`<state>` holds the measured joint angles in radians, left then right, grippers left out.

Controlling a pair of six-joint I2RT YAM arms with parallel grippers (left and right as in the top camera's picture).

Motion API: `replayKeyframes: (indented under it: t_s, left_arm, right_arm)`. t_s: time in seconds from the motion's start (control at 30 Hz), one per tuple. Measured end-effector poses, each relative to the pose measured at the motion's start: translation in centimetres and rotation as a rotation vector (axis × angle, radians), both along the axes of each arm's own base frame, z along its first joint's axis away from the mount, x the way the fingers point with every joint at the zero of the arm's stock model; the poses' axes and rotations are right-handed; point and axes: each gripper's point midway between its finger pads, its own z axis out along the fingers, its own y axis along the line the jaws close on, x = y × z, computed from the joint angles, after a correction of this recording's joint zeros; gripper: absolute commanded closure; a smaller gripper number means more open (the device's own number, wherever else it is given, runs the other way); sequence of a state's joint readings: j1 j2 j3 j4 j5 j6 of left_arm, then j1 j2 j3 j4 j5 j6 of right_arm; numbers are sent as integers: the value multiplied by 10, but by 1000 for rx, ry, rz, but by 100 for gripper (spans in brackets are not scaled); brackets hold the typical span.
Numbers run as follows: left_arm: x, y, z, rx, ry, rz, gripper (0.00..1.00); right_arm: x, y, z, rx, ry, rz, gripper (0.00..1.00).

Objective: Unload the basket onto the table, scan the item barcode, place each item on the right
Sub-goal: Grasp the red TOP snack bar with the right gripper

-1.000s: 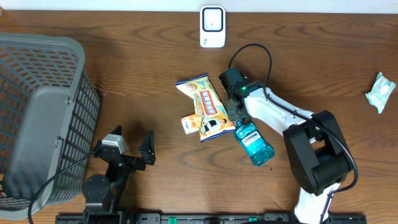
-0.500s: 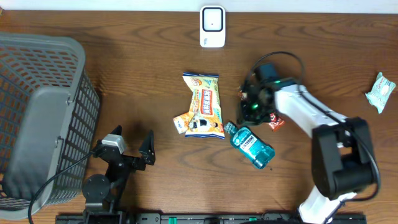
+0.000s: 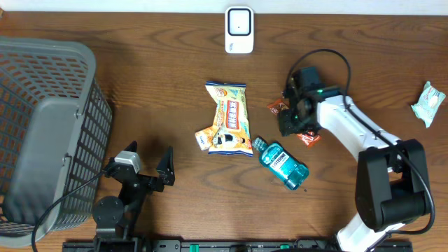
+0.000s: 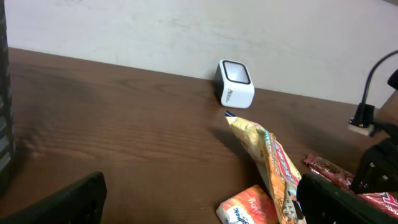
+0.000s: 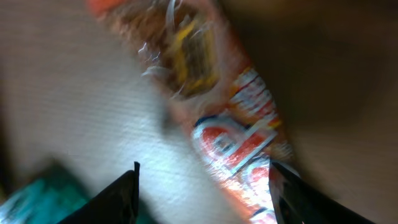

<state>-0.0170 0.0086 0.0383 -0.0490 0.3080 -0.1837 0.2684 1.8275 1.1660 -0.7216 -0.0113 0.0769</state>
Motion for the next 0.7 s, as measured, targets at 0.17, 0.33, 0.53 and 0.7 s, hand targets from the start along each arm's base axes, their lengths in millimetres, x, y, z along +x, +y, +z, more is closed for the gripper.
replayKeyframes:
  t_s: [0.17, 0.33, 0.53, 0.7]
  left_arm:
    - [0, 0, 0, 0, 0, 0, 2]
    - [0, 0, 0, 0, 0, 0, 2]
    - [0, 0, 0, 0, 1, 0, 2]
    - [0, 0, 0, 0, 0, 0, 2]
  right_arm:
    - [15, 1, 5, -145, -103, 75, 47]
    - [12, -5, -8, -213, -77, 99, 53]
    - [17, -8, -25, -265, -40, 107, 71]
    - [21, -9, -32, -284, -16, 111, 94]
